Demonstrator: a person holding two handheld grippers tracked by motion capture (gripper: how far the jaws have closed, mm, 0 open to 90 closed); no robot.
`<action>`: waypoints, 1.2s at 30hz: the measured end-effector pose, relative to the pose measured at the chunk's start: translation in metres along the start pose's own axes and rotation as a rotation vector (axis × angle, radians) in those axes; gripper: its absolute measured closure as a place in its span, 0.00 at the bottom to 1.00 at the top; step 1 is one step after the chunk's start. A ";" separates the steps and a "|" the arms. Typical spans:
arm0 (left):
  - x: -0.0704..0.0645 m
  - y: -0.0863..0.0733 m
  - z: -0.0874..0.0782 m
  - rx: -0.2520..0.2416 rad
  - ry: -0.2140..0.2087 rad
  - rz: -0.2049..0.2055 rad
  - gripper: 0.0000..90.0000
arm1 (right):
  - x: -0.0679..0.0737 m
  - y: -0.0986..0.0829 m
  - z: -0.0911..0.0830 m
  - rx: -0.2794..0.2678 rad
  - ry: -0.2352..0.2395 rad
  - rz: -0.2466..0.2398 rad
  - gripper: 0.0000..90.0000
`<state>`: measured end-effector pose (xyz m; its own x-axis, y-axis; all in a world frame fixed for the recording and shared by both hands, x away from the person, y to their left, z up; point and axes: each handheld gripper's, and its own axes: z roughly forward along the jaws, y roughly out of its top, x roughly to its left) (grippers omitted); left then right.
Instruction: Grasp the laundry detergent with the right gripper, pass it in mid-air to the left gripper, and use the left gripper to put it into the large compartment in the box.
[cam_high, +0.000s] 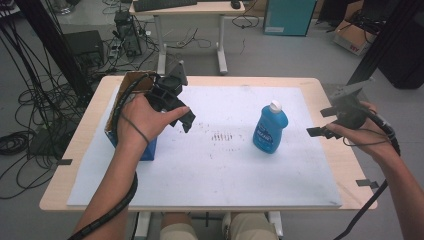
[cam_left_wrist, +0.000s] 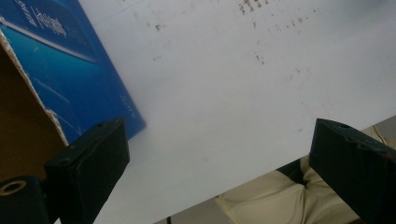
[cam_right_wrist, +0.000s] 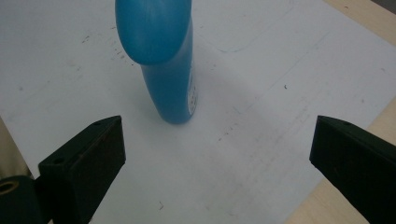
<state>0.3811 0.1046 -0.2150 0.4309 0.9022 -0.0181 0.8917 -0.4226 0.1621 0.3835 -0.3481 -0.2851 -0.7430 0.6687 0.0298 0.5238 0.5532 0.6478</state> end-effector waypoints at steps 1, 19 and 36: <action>0.000 0.000 0.000 0.003 0.000 0.005 0.06 | 0.000 0.000 0.000 0.000 0.000 0.000 0.04; -0.002 0.001 0.000 0.007 0.003 0.007 0.06 | 0.011 -0.017 0.033 -0.088 0.052 -0.071 0.03; 0.002 0.000 0.001 0.007 0.003 -0.004 0.06 | 0.021 -0.021 0.067 -0.165 0.088 -0.073 0.03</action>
<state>0.3819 0.1067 -0.2163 0.4265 0.9043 -0.0163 0.8946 -0.4191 0.1552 0.3851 -0.3122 -0.3489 -0.8138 0.5798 0.0400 0.3974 0.5050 0.7661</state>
